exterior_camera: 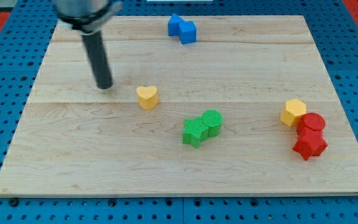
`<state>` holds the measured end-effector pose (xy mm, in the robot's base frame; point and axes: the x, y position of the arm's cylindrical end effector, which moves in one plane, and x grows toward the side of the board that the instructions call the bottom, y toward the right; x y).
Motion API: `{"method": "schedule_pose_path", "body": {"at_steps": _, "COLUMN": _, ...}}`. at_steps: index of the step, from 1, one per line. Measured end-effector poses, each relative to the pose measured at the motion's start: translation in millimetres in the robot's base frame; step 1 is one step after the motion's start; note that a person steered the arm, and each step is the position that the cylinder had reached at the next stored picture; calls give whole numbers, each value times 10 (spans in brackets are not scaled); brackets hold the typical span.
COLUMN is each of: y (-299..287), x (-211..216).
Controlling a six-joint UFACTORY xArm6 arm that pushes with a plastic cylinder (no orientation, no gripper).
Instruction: Push the yellow heart to the left of the yellow hexagon
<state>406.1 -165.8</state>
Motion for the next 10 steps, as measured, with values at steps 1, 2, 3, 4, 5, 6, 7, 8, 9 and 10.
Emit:
{"method": "schedule_pose_path", "body": {"at_steps": 1, "y": 813, "x": 301}}
{"method": "schedule_pose_path", "body": {"at_steps": 2, "y": 2120, "x": 106}}
{"method": "schedule_pose_path", "body": {"at_steps": 3, "y": 2399, "x": 307}}
{"method": "schedule_pose_path", "body": {"at_steps": 4, "y": 2807, "x": 591}}
{"method": "schedule_pose_path", "body": {"at_steps": 5, "y": 2783, "x": 598}}
{"method": "schedule_pose_path", "body": {"at_steps": 6, "y": 2666, "x": 303}}
{"method": "schedule_pose_path", "body": {"at_steps": 7, "y": 2936, "x": 152}}
{"method": "schedule_pose_path", "body": {"at_steps": 8, "y": 3181, "x": 377}}
{"method": "schedule_pose_path", "body": {"at_steps": 9, "y": 3185, "x": 381}}
{"method": "schedule_pose_path", "body": {"at_steps": 10, "y": 3185, "x": 381}}
